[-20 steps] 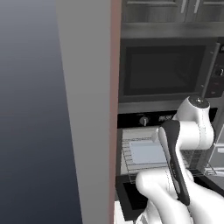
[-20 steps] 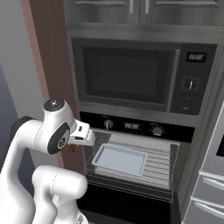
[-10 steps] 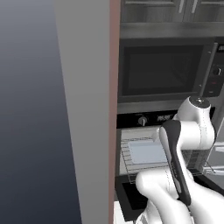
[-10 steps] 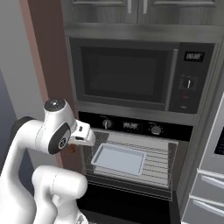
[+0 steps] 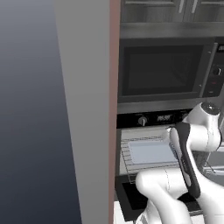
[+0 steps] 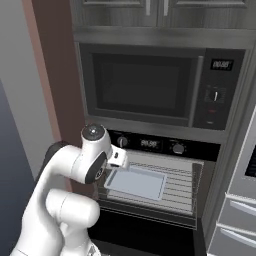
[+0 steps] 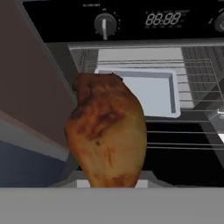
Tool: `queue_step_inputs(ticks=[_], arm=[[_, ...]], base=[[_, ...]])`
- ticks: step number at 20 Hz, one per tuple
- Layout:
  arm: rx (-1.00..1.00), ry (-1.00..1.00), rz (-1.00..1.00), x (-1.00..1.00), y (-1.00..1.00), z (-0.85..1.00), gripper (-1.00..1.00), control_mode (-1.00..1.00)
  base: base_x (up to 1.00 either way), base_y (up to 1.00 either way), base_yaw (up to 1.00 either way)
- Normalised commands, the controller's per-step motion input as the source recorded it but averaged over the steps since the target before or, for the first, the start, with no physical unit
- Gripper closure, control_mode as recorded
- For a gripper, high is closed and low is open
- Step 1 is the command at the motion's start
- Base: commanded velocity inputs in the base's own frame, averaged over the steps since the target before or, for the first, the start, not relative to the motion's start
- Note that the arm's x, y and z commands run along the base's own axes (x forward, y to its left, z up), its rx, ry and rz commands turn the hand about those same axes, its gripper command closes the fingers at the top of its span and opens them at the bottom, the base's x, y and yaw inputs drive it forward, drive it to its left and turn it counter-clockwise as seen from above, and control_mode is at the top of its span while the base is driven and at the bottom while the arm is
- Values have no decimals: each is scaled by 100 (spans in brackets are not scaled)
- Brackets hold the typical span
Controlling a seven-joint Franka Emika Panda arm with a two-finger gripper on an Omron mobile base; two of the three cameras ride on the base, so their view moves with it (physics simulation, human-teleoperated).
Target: Place the chicken drumstick on the rack of the oven.
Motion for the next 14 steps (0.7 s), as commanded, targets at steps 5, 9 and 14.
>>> queue_step_inputs(ticks=[5,9,14], arm=[[6,-3,-3,67,-96,-69,100,-100],[10,0,0,53,-80,-47,100,-100],[8,-2,0,59,-31,-35,100,-100]], base=[[0,0,0],[0,0,0],[0,0,0]])
